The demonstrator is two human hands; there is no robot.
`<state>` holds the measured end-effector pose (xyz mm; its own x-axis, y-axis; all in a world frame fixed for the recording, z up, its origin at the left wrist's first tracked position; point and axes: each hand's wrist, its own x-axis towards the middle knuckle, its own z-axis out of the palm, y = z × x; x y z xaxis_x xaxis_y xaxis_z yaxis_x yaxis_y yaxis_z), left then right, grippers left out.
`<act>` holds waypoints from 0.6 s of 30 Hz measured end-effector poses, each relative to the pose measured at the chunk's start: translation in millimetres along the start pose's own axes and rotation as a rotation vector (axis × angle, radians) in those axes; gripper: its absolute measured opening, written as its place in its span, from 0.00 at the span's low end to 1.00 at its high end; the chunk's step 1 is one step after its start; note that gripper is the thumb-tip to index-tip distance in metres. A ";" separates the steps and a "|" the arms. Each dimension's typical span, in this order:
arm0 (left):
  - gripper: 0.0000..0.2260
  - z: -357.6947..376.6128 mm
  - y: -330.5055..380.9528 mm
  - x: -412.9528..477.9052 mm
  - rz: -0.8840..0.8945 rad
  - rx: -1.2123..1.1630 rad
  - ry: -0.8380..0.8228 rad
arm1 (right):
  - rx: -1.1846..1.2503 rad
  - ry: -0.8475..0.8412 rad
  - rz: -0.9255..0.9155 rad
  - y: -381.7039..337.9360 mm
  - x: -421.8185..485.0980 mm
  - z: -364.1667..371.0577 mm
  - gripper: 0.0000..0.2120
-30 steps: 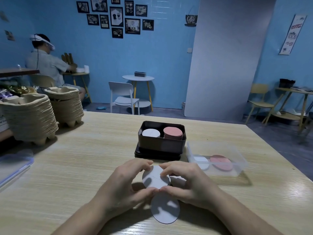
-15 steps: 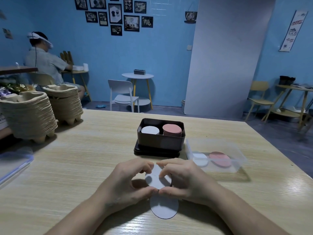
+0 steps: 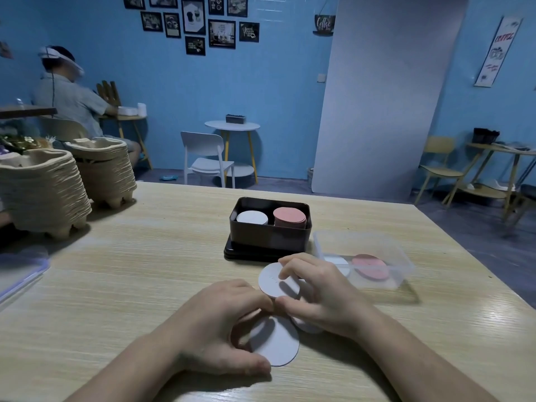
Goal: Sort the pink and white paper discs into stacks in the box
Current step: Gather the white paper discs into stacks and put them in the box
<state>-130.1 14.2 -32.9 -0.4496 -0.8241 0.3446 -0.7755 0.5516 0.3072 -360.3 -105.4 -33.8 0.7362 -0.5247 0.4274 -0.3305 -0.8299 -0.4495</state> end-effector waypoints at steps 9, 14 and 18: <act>0.21 -1.8 1.0 -2.6 -0.023 -0.081 0.030 | -0.038 -0.026 0.056 -0.5 -0.5 -1.4 0.14; 0.19 -8.0 -14.7 -13.7 -0.056 -0.167 0.171 | -0.083 -0.048 0.046 -2.2 -1.5 -3.5 0.15; 0.18 -5.7 -21.6 -14.9 -0.091 -0.109 0.319 | -0.086 -0.099 0.006 -4.7 -2.6 -4.1 0.18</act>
<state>-104.0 15.3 -39.6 -0.2061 -0.7985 0.5657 -0.7463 0.5022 0.4369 -363.1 -100.9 -29.6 0.7871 -0.5121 0.3438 -0.3815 -0.8422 -0.3809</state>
